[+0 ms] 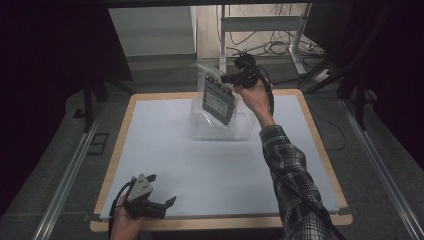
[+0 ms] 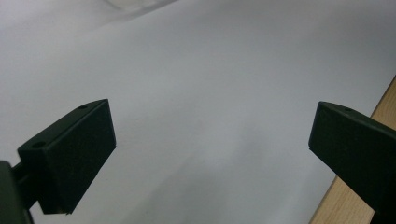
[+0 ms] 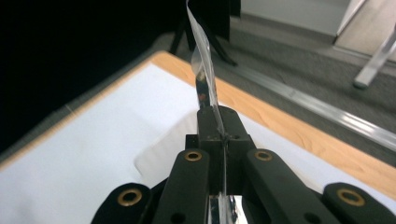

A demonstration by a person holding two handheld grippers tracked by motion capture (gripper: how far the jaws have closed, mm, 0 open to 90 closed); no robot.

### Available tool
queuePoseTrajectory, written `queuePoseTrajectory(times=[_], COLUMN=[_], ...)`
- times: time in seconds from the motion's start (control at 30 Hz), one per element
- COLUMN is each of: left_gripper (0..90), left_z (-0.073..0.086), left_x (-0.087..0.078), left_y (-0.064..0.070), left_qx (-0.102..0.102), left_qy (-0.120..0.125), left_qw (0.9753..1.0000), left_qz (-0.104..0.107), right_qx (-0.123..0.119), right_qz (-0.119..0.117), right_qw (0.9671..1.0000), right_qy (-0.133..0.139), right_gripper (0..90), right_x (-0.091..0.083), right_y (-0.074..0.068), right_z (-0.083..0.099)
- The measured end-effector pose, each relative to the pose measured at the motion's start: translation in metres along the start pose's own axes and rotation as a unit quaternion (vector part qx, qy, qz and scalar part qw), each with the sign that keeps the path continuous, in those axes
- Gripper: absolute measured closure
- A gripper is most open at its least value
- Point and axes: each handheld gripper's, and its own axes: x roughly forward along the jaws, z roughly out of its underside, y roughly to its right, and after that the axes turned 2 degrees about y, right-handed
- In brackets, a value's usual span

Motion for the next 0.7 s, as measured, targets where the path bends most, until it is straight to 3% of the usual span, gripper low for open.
queuePoseTrajectory(times=[0.07,0.27,0.5,0.7], left_gripper=[0.4,0.4,0.4,0.3], left_z=[0.0,0.0,0.0,0.0], left_x=[0.0,0.0,0.0,0.0], left_y=[0.0,0.001,0.001,0.001], left_qx=[0.001,0.001,0.003,0.003], left_qy=[-0.001,-0.003,-0.003,-0.003], left_qw=[1.0,1.0,1.0,1.0], left_qz=[0.0,0.0,-0.001,-0.002], right_qx=[0.001,0.001,0.001,-0.015], right_qz=[-0.009,0.002,0.01,0.005], right_qw=[0.9999,1.0,1.0,0.9997], right_qy=[0.007,0.003,0.0,0.016], right_gripper=[89.1,89.1,87.6,69.6], right_x=[0.003,0.012,0.008,0.004], right_y=[0.0,-0.006,-0.005,-0.001], right_z=[0.002,0.003,0.0,0.0])
